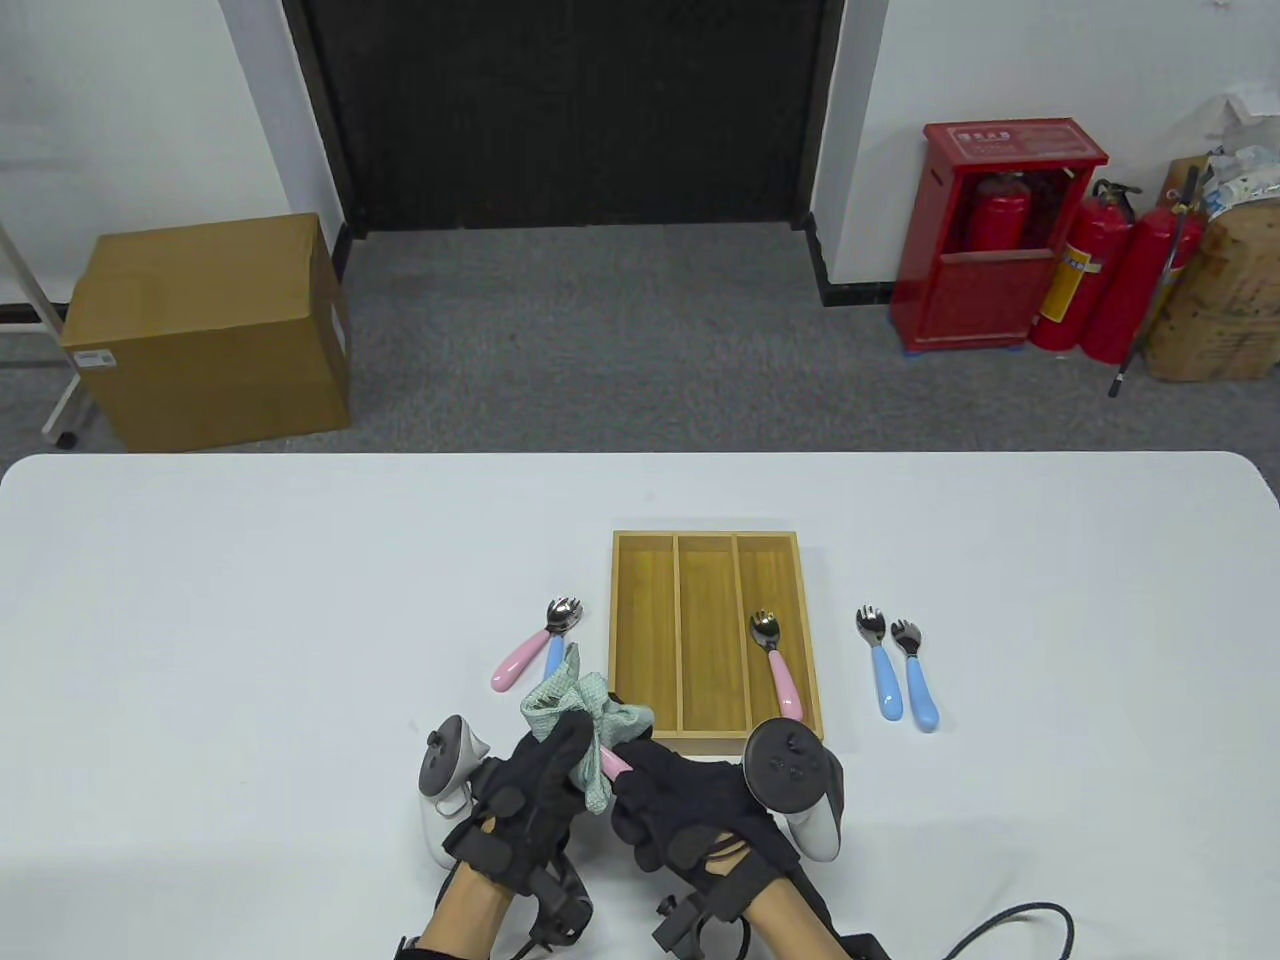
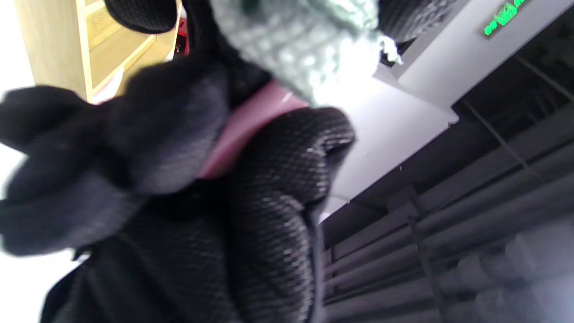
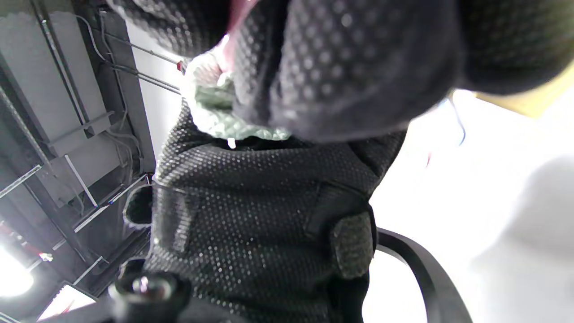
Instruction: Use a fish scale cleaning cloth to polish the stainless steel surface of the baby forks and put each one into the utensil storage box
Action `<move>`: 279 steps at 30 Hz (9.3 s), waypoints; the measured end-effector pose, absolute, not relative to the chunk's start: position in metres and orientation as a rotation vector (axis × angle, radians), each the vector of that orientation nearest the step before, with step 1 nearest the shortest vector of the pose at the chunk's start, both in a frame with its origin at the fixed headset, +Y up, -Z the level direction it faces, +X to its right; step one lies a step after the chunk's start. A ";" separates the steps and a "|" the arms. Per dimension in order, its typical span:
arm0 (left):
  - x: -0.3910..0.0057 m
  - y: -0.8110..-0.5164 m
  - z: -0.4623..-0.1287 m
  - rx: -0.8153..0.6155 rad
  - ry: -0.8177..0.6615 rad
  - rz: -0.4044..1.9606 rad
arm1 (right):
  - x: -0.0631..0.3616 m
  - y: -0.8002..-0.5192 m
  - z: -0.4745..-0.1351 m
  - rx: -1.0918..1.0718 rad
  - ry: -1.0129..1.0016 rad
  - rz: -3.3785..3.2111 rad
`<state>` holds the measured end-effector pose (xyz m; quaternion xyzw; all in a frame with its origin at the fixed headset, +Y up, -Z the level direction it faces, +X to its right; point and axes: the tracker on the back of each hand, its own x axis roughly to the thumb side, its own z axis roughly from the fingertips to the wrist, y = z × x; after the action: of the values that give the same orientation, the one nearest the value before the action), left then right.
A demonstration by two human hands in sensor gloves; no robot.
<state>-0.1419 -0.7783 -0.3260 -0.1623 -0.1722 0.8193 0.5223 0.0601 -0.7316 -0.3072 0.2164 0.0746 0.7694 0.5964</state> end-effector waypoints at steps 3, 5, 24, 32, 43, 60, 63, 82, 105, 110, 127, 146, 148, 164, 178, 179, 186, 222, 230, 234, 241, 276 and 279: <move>-0.142 -0.777 -0.325 -0.341 -0.341 1.960 | 0.062 -0.732 -0.308 0.512 0.176 1.805; -0.144 -0.774 -0.325 -0.302 -0.310 1.915 | 0.063 -0.732 -0.308 0.512 0.177 1.803; -0.177 -0.774 -0.330 -0.032 -0.121 1.730 | 0.061 -0.734 -0.309 0.553 0.141 1.928; -0.162 -0.780 -0.328 -0.156 -0.179 1.895 | 0.063 -0.733 -0.309 0.570 0.088 1.902; -0.154 -0.777 -0.330 -0.203 -0.223 1.804 | 0.067 -0.739 -0.313 0.563 0.112 1.879; -0.172 -0.762 -0.330 0.045 -0.139 1.597 | 0.068 -0.739 -0.316 0.587 0.064 1.942; -0.176 -0.760 -0.330 0.084 -0.126 1.554 | 0.067 -0.738 -0.315 0.596 0.051 1.962; -0.163 -0.765 -0.335 -0.015 -0.286 1.704 | 0.065 -0.739 -0.316 0.670 -0.019 1.989; -0.165 -0.770 -0.343 -0.001 -0.180 1.559 | 0.069 -0.757 -0.329 0.621 0.034 2.019; -0.170 -0.765 -0.341 0.070 -0.148 1.497 | 0.068 -0.753 -0.327 0.650 0.026 2.069; -0.184 -0.748 -0.330 0.314 -0.050 1.042 | 0.107 -0.747 -0.331 0.478 -0.195 2.281; -0.193 -0.748 -0.334 0.256 -0.171 0.957 | 0.169 -0.753 -0.393 -0.434 -0.108 2.593; -0.194 -0.748 -0.334 0.249 -0.173 0.962 | 0.164 -0.754 -0.399 -0.447 -0.089 2.623; -0.186 -0.744 -0.335 0.220 -0.218 0.970 | 0.148 -0.762 -0.429 -0.468 0.037 2.724; -0.193 -0.746 -0.337 0.222 -0.197 0.959 | 0.243 -0.713 -0.420 -0.683 -0.052 2.689; -0.193 -0.746 -0.337 0.220 -0.199 0.958 | 0.250 -0.716 -0.419 -0.708 -0.025 2.700; -0.189 -0.747 -0.338 0.203 -0.211 0.964 | 0.279 -0.746 -0.416 -0.817 0.155 2.655; -0.190 -0.762 -0.343 -0.025 -0.277 1.490 | 0.184 -0.700 -0.367 0.101 -0.338 2.206; -0.180 -0.768 -0.341 -0.152 -0.345 1.605 | 0.098 -0.693 -0.319 0.441 -0.369 2.122; -0.174 -0.771 -0.339 -0.238 -0.395 1.600 | 0.077 -0.693 -0.309 0.536 -0.407 2.292; -0.154 -0.772 -0.335 -0.331 -0.467 1.596 | 0.065 -0.702 -0.303 0.618 -0.429 2.369; -0.160 -0.740 -0.326 0.080 -0.297 1.366 | 0.067 -0.709 -0.301 0.660 -0.301 2.419; -0.159 -0.728 -0.323 0.168 -0.383 1.042 | 0.073 -0.711 -0.302 0.683 -0.327 2.497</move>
<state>-0.1588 -0.7282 -0.3228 0.0797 -0.1814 0.4940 0.8466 0.0725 -0.7109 -0.3020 0.2526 -0.1210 0.9233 0.2628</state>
